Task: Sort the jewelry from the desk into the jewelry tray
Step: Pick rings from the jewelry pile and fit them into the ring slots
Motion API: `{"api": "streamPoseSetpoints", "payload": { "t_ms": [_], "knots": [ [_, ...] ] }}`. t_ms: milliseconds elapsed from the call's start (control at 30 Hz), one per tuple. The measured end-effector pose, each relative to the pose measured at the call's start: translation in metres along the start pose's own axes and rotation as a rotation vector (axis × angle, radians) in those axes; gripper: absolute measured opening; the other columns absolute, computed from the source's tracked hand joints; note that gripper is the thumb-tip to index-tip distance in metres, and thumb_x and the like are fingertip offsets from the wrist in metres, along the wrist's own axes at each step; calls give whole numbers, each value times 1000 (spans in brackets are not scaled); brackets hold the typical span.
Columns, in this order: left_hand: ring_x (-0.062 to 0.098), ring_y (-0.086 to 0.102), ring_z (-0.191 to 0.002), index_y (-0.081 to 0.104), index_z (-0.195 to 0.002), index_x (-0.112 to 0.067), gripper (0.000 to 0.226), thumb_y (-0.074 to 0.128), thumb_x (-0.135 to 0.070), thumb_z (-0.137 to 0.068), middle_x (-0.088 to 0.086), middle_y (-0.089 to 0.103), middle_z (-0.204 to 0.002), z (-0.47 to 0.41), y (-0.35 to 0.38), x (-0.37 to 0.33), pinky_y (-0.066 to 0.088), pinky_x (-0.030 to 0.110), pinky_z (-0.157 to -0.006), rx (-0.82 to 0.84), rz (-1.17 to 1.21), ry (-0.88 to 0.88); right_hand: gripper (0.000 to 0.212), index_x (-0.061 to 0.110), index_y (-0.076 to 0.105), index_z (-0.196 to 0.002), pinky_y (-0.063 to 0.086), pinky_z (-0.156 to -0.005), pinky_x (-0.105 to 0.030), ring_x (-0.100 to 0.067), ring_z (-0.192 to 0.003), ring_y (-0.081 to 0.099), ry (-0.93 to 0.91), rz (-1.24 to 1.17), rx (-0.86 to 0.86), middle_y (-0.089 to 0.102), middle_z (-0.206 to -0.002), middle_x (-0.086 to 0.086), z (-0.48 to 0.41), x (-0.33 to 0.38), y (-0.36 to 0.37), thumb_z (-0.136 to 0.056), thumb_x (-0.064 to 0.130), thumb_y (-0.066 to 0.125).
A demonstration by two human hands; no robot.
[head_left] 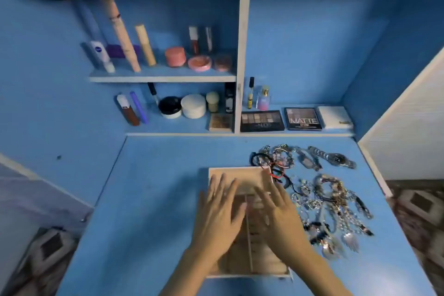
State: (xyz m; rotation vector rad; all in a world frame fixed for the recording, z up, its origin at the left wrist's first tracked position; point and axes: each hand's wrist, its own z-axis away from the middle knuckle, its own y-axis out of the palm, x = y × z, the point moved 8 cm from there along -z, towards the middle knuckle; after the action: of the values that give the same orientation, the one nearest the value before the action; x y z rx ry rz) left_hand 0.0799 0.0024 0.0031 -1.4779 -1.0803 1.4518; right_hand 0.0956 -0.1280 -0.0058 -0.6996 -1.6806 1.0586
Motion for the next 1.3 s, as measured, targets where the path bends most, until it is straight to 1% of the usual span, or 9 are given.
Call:
{"api": "streamPoseSetpoints", "payload": {
  "t_ms": [133, 267, 467, 667, 833, 1000, 1100, 1200, 1300],
  "knots": [
    [27, 35, -134, 43, -135, -24, 57, 14, -54, -95, 4, 41, -144, 15, 36, 11, 39, 46, -100, -9, -97, 25, 52, 21, 46, -131, 47, -92, -49, -34, -134, 33, -54, 24, -23, 41, -144, -15, 17, -5, 25, -97, 50, 21],
    [22, 22, -139, 33, -141, -21, 58, 14, -54, -96, 4, 33, -149, 22, 43, 14, 21, 37, -107, -120, -118, 102, 53, 27, 41, -138, 40, -96, -37, -21, -141, 16, -46, 37, -105, 30, -151, -10, 22, -12, 32, -96, 54, 22],
    [24, 30, -137, 38, -137, -21, 57, 17, -53, -95, 3, 38, -146, 20, 41, 12, 36, 44, -104, -185, -115, 115, 54, 28, 43, -137, 31, -102, -39, -22, -142, 16, -72, 63, -147, 27, -152, -5, 23, -10, 33, -94, 55, 26],
    [21, 28, -137, 41, -138, -23, 62, 13, -56, -93, 1, 37, -147, 20, 41, 11, 25, 42, -101, -125, -137, 105, 70, 32, 29, -144, 8, -112, -28, -12, -143, -13, -67, -25, -50, 2, -156, 5, 21, -7, 33, -85, 65, 10],
    [0, -21, -136, 2, -145, -38, 82, -12, -66, -70, -16, -9, -154, 21, 38, 12, -1, 21, -106, -85, -52, 61, 71, 34, 22, -146, 3, -109, -22, -6, -140, -23, -64, -21, 12, -8, -157, 7, 23, -3, 28, -83, 65, 9],
    [3, -17, -139, 2, -145, -39, 84, -12, -69, -67, -18, -9, -154, 22, 37, 10, 7, 27, -113, -42, -25, 38, 73, 32, 28, -145, 5, -114, -27, -11, -143, -14, -64, -20, -10, 1, -158, 2, 21, -5, 29, -83, 65, 9],
    [7, -11, -142, 6, -146, -36, 75, 2, -70, -79, -13, -4, -155, 20, 34, 7, 1, 28, -113, -3, -43, 34, 67, 26, 46, -135, 18, -116, -39, -23, -145, 10, -116, -19, -57, 25, -154, -8, 19, -5, 26, -84, 57, 16],
    [15, 2, -143, 16, -146, -29, 59, 26, -53, -93, -5, 9, -156, 14, 27, -4, -1, 34, -115, -6, -27, 39, 48, 16, 61, -115, 42, -100, -38, -24, -121, 49, -193, -126, -160, 58, -124, -5, 21, -10, 5, -86, 43, 35],
    [12, 13, -139, 33, -140, -28, 49, 37, -44, -94, -6, 26, -151, 7, 22, -33, 8, 29, -114, -54, 67, 167, 34, 15, 66, -106, 46, -83, -27, -12, -97, 55, -145, -237, -303, 65, -101, 3, 26, -38, -30, -88, 34, 44]
  ]
}}
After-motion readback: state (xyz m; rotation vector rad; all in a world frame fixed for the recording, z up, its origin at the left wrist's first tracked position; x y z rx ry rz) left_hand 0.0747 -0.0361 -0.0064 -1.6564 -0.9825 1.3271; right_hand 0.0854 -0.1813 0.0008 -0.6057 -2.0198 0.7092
